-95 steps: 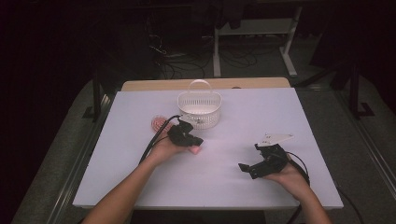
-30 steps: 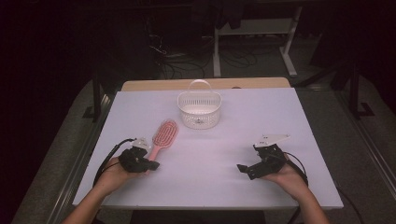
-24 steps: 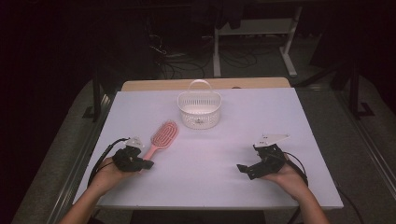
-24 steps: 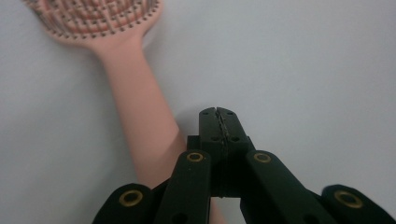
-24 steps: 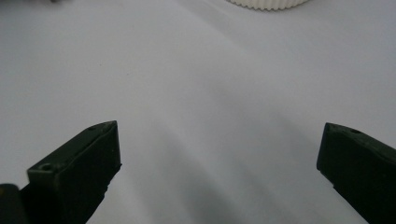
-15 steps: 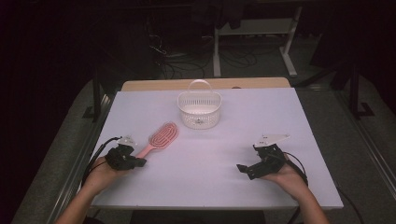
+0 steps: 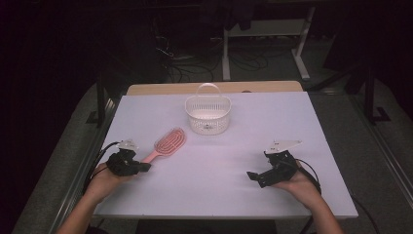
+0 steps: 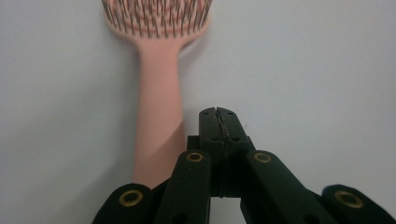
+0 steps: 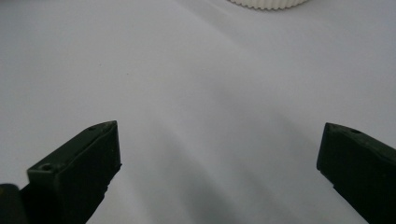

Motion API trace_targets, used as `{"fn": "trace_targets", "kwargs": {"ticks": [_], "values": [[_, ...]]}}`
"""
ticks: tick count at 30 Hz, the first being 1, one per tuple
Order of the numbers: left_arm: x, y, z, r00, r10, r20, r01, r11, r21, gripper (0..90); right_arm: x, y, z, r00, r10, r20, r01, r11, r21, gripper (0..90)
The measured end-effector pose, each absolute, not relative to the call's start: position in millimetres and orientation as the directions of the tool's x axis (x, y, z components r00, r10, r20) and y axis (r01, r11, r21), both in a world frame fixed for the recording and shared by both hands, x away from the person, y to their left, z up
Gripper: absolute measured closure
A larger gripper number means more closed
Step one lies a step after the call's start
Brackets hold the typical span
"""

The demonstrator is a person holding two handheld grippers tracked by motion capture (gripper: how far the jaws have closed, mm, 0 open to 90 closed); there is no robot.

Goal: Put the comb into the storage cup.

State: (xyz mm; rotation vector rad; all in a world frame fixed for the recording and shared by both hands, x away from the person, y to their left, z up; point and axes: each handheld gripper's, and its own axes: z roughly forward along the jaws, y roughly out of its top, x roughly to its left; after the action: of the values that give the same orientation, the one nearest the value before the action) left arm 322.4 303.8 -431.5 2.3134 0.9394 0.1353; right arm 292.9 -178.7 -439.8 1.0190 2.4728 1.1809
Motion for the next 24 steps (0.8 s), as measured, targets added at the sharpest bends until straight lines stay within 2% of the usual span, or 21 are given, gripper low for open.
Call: {"fn": "trace_targets", "kwargs": {"ticks": [2,6,13,21,24], "values": [[323.0,303.2,-426.5,0.745,0.65,-0.152,0.585,-0.526,0.617,89.8,292.8,-178.6,-439.8,-0.737,0.669,0.095,0.495,0.438,0.751,0.0],[324.8,297.3,-416.8,0.748,0.639,-0.179,0.569,-0.479,0.668,75.7,292.9,-178.0,-440.0,-0.739,0.667,0.094,0.491,0.439,0.753,0.0],[326.6,275.8,-406.7,0.792,0.587,-0.168,0.498,-0.461,0.735,45.8,292.7,-177.8,-440.1,-0.742,0.664,0.092,0.489,0.441,0.753,0.0],[324.9,253.9,-402.3,0.844,0.524,-0.111,0.394,-0.465,0.793,19.5,292.7,-178.8,-439.9,-0.742,0.664,0.096,0.487,0.433,0.759,0.0],[324.3,252.1,-403.6,0.851,0.513,-0.108,0.381,-0.463,0.8,12.8,292.7,-179.5,-439.6,-0.742,0.664,0.097,0.485,0.431,0.761,0.0]]}}
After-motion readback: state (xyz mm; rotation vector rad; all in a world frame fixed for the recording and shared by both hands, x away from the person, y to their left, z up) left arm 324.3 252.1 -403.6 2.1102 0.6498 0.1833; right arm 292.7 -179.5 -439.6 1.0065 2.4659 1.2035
